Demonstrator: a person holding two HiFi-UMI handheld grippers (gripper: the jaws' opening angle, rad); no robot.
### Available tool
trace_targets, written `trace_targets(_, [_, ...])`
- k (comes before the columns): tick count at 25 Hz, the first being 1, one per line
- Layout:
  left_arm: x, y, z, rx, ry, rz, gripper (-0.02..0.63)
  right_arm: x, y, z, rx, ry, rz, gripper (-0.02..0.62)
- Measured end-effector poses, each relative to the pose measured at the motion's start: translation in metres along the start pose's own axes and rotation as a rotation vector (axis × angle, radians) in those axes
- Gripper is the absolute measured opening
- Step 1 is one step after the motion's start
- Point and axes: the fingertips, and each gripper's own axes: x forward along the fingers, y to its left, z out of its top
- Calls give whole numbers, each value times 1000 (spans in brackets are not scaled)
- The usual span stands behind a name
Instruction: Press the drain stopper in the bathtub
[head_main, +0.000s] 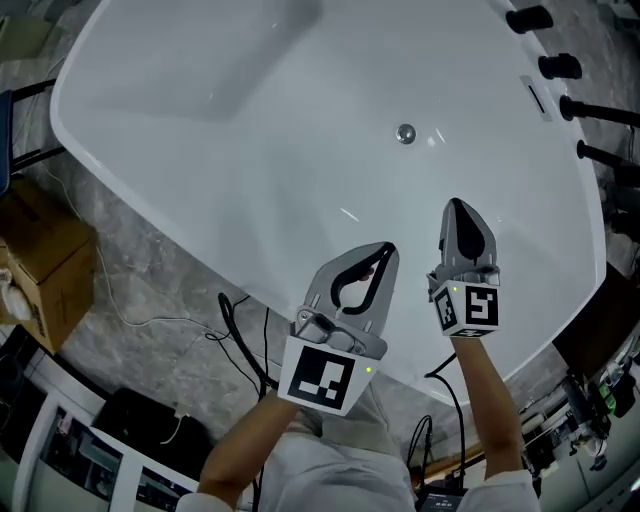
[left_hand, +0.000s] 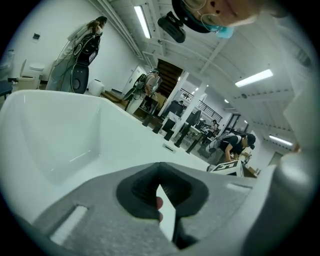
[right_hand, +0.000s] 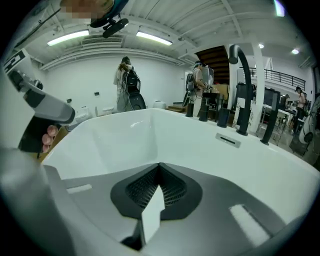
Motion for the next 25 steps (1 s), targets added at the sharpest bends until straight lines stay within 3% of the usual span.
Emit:
trace_targets(6, [72,25,-45,89,12,-32,5,62,-16,-51,-10,12,23,-3])
trace_targets(12, [121,52,-93,115,64,-64,5,119,-40,-114,-7,86,17,2])
trace_targets(20, [166,93,-145,117,134,-18,5,173,-57,-179,-31,163,30,2])
trace_targets(25, [189,115,-164,42,166,-6,3,207,-63,-208,-22,234,65,2])
